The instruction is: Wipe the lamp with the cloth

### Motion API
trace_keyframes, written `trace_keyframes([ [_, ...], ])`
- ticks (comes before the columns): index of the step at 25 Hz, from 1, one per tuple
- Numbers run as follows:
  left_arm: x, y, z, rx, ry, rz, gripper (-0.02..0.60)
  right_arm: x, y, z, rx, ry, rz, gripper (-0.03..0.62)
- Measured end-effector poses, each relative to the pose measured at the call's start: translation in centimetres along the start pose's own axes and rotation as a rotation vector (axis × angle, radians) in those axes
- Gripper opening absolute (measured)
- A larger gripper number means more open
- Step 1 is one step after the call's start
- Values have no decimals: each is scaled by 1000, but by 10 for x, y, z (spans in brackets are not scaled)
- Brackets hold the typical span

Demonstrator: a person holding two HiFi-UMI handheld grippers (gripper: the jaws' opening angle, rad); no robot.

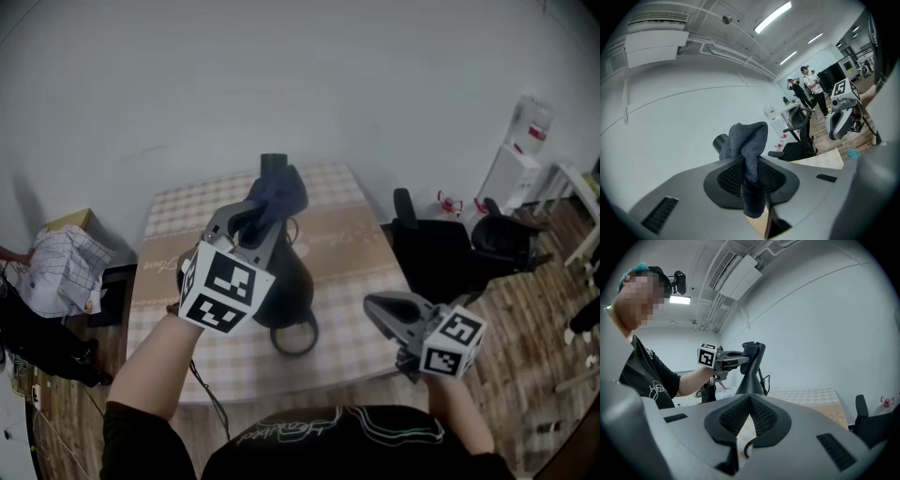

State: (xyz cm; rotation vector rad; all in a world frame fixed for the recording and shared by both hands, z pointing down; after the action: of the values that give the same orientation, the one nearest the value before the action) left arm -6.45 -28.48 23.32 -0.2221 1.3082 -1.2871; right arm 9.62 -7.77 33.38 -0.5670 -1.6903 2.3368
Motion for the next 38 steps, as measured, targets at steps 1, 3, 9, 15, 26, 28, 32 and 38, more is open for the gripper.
trace_keyframes([
  [1,-3,-1,-1,10,-3,1,66,0,-1,-2,2,4,1,11],
  [3,-10,-5,-3,29,-11,2,66,1,-3,-6,2,11,6,11],
  [9,-34,-21,-9,75,-31,3,66,3,-11,-10,15,45,15,11],
  [15,-58,-37,-15,125,-58,11,66,5,-23,-12,20,74,35,11],
  [26,-96,-61,-24,190,-92,3,66,10,-46,-30,32,88,74,11],
  [28,-105,-65,-24,199,-102,-2,66,12,-52,-36,35,85,83,11],
  [32,-122,-73,-28,216,-118,-16,66,18,-63,-48,43,81,98,11],
  [38,-144,-85,-33,240,-145,-39,66,28,-73,-62,48,73,112,11],
])
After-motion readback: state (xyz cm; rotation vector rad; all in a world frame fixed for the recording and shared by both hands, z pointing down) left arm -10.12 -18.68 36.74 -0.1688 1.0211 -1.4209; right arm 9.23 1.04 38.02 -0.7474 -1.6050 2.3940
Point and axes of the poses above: the fingertips, and each gripper's own axes: z forward along the fingers, x to its left, y out of its top, the point moved 8 cm from there along -z, backward along the fingers, and after that the axes turned 8 degrees about x, right-handed, at the moved point
